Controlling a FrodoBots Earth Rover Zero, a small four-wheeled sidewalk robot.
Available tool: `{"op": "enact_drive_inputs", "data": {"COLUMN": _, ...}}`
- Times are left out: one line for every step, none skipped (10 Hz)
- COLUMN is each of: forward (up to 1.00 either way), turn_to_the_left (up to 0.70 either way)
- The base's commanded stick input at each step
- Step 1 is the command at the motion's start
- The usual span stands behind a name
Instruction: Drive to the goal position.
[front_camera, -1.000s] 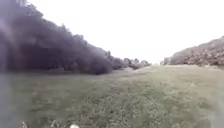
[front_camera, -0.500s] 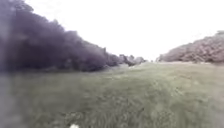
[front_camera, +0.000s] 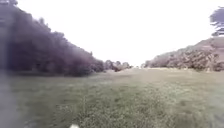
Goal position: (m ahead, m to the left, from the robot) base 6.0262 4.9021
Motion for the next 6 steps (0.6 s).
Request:
{"op": "enact_drive_inputs", "data": {"forward": 0.85, "turn_to_the_left": 0.00}}
{"op": "enact_drive_inputs", "data": {"forward": 0.85, "turn_to_the_left": 0.00}}
{"op": "enact_drive_inputs", "data": {"forward": 0.85, "turn_to_the_left": 0.00}}
{"op": "enact_drive_inputs", "data": {"forward": 0.85, "turn_to_the_left": 0.00}}
{"op": "enact_drive_inputs", "data": {"forward": 0.85, "turn_to_the_left": 0.00}}
{"op": "enact_drive_inputs", "data": {"forward": 0.85, "turn_to_the_left": 0.00}}
